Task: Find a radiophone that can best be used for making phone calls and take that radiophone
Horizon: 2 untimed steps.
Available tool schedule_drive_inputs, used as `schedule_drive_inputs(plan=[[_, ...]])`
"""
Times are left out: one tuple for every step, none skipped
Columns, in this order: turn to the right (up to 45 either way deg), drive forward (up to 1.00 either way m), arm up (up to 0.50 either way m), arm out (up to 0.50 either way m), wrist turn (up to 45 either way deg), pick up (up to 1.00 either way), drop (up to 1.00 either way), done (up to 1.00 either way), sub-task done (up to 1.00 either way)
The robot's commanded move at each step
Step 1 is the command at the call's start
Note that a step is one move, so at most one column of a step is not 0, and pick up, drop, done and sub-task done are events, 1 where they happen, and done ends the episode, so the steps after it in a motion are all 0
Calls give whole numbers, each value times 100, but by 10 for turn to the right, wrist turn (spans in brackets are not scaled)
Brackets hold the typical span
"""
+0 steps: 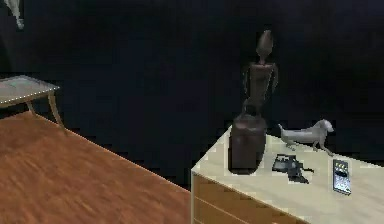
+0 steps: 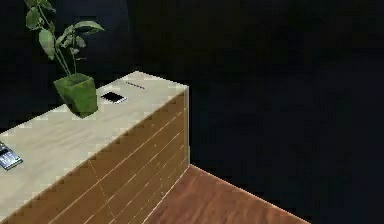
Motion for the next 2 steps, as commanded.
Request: schedule_drive_inputs(plan=[[-180,0,0,0,0,0,0,0,0],[-30,0,0,0,0,0,0,0,0]])
